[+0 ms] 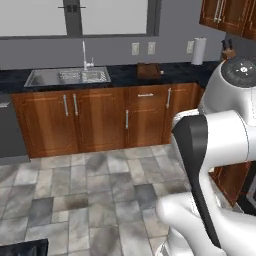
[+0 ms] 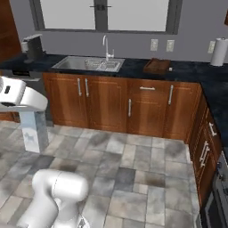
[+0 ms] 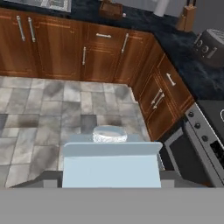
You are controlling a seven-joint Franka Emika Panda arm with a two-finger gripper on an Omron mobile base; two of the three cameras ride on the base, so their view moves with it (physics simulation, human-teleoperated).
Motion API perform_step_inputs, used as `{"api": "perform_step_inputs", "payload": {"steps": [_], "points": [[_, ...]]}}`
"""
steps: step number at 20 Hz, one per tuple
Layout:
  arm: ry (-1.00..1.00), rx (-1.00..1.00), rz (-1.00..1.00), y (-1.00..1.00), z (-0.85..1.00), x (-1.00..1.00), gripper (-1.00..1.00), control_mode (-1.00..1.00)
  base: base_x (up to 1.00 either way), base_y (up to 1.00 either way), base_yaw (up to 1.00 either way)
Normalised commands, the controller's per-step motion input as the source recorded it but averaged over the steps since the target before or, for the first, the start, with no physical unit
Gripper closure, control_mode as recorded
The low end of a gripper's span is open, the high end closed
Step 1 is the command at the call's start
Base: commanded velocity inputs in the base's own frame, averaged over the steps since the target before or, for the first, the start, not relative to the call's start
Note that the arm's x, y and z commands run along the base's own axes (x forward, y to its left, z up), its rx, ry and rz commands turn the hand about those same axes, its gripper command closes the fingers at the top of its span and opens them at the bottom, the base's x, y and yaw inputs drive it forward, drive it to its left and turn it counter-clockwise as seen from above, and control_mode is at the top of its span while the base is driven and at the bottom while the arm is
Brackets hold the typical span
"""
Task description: Take out the milk from the fridge and place it on the tray on the counter. Then take the sugar cube near the tray and place it in the tray.
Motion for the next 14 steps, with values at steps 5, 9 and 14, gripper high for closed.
{"api": "perform_step_inputs", "payload": {"steps": [5, 9, 14], "points": [[0.00, 0.00, 0.00, 0.00, 0.00, 0.00, 1.00, 1.00, 1.00, -0.90, 0.19], [0.00, 0.00, 0.00, 0.00, 0.00, 0.00, 1.00, 1.00, 1.00, -0.58, 0.10], [0.00, 0.00, 0.00, 0.00, 0.00, 0.00, 1.00, 1.00, 1.00, 0.02, 0.01]]}}
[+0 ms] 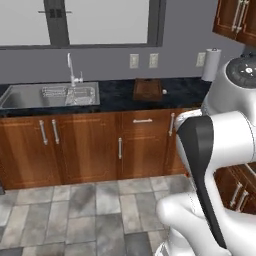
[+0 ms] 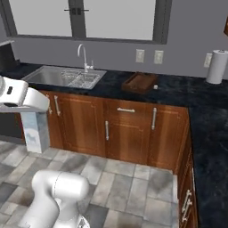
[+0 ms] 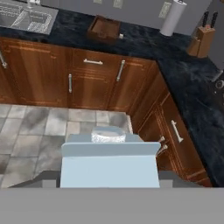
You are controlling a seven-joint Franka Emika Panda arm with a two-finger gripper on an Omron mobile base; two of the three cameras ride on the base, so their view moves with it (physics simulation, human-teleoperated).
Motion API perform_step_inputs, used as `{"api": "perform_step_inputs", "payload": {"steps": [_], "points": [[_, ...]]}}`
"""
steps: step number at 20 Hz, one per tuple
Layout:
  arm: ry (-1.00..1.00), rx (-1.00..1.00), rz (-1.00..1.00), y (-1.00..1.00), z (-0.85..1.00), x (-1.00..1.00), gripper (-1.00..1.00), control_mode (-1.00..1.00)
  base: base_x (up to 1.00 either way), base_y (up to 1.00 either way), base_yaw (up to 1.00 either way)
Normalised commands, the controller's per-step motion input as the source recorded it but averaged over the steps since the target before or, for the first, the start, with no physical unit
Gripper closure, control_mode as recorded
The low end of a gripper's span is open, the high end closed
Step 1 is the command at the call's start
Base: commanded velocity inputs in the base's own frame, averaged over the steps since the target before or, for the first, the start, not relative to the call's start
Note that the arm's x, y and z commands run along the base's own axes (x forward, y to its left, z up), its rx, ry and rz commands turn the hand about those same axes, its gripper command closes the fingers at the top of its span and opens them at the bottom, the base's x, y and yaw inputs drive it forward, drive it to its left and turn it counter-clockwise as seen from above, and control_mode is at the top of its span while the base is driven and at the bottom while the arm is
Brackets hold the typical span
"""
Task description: Take out the milk from the fridge and place it on the tray on the counter. Then take the sugar cube near the tray and place it in the tray.
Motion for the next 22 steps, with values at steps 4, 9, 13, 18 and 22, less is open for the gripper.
{"api": "perform_step_inputs", "payload": {"steps": [4, 9, 13, 18, 22], "points": [[0.00, 0.00, 0.00, 0.00, 0.00, 0.00, 1.00, 1.00, 1.00, -0.02, 0.00], [0.00, 0.00, 0.00, 0.00, 0.00, 0.00, 1.00, 1.00, 1.00, 0.04, -0.11], [0.00, 0.00, 0.00, 0.00, 0.00, 0.00, 1.00, 1.00, 1.00, 0.00, -0.20], [0.00, 0.00, 0.00, 0.00, 0.00, 0.00, 1.00, 1.00, 0.92, 0.00, -0.25], [0.00, 0.00, 0.00, 0.00, 0.00, 0.00, 1.00, 1.00, 0.69, -0.26, -0.20]]}}
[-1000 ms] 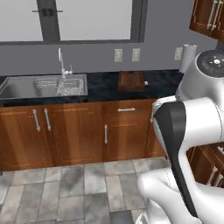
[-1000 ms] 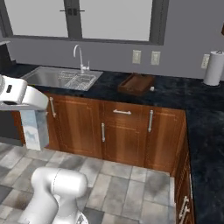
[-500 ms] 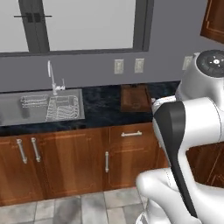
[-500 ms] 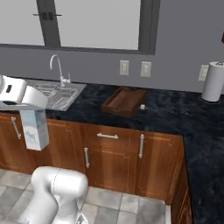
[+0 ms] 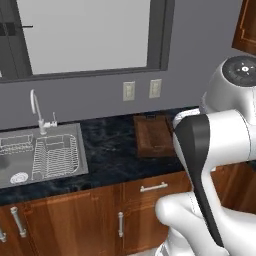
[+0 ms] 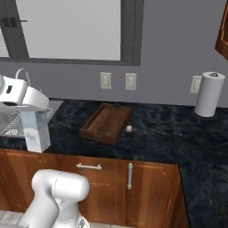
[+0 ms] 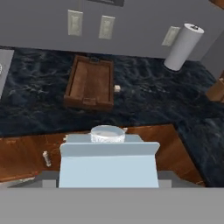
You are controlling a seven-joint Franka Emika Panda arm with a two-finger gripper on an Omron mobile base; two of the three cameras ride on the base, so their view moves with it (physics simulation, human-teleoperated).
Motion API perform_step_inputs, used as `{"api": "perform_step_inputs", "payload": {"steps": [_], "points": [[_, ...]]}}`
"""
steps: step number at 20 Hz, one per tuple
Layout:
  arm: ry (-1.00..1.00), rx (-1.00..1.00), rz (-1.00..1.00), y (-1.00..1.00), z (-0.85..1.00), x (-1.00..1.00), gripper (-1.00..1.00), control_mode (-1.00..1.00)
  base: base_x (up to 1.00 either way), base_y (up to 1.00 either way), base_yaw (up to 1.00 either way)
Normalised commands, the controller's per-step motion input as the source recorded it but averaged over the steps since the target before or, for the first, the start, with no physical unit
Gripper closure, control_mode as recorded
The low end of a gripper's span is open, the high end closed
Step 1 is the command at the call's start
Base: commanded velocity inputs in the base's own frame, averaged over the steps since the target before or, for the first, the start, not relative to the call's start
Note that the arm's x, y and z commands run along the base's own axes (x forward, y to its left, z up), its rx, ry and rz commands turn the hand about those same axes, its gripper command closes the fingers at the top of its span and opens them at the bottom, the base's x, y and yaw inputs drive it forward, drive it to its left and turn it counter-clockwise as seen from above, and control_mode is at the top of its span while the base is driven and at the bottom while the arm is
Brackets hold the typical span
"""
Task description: Take out the milk from the fridge and place it on the tray on the counter. Then take the sugar cube near the tray and place it in the tray.
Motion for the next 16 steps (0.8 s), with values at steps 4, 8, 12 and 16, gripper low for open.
{"api": "perform_step_inputs", "payload": {"steps": [4, 8, 12, 16], "points": [[0.00, 0.00, 0.00, 0.00, 0.00, 0.00, 1.00, 1.00, 0.54, -0.09, -0.15], [0.00, 0.00, 0.00, 0.00, 0.00, 0.00, 1.00, 1.00, 0.48, 0.01, -0.10], [0.00, 0.00, 0.00, 0.00, 0.00, 0.00, 1.00, 1.00, 0.81, 0.13, 0.01], [0.00, 0.00, 0.00, 0.00, 0.00, 0.00, 1.00, 1.00, 0.85, -0.55, 0.06]]}}
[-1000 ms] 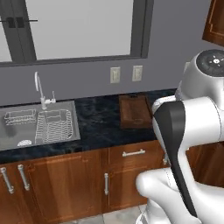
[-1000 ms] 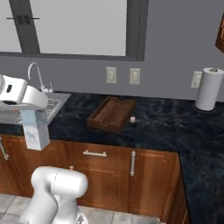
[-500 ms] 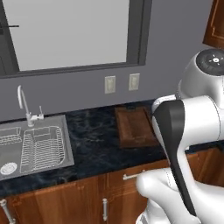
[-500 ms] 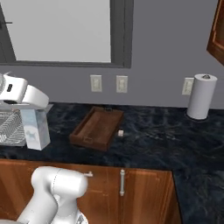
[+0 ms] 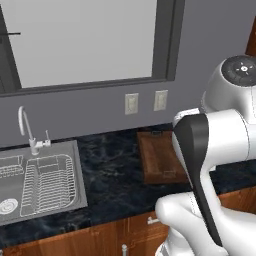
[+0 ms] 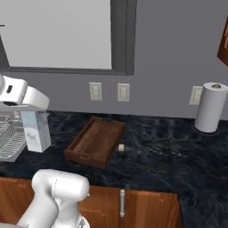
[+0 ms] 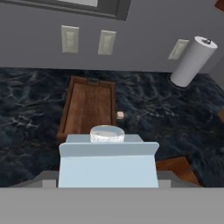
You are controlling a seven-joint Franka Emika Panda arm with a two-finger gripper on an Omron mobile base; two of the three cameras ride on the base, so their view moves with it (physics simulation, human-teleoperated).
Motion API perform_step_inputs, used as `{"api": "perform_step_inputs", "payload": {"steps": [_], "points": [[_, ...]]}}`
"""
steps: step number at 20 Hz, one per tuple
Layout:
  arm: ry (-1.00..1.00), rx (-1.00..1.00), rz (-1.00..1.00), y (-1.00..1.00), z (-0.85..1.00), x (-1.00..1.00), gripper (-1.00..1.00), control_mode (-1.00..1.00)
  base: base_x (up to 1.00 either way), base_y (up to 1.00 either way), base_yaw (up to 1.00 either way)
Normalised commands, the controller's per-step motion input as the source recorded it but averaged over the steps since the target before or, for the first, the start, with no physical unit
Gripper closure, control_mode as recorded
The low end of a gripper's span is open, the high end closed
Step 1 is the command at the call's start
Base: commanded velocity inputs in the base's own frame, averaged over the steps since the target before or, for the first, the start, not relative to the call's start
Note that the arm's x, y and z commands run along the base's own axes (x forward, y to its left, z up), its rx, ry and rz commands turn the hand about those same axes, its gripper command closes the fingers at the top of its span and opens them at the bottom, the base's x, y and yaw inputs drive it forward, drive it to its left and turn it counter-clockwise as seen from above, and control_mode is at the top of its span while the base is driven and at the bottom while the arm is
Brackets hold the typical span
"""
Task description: Take out the milk from the fridge and place it on the tray on the counter. Then take the sugar cube near the tray and place it in the tray.
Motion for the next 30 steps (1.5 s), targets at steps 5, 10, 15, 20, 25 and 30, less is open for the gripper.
{"api": "perform_step_inputs", "payload": {"steps": [5, 10, 15, 20, 25, 30], "points": [[0.00, 0.00, 0.00, 0.00, 0.00, 0.00, 1.00, 1.00, 0.49, -0.58, 0.25], [0.00, 0.00, 0.00, 0.00, 0.00, 0.00, 1.00, 1.00, 0.30, -0.63, 0.26], [0.00, 0.00, 0.00, 0.00, 0.00, 0.00, 1.00, 1.00, 0.00, -0.64, 0.06], [0.00, 0.00, 0.00, 0.00, 0.00, 0.00, 1.00, 1.00, 0.36, -0.48, 0.05], [0.00, 0.00, 0.00, 0.00, 0.00, 0.00, 1.00, 1.00, 0.95, -0.58, -0.15], [0.00, 0.00, 0.00, 0.00, 0.00, 0.00, 1.00, 1.00, 0.84, -0.39, -0.27]]}}
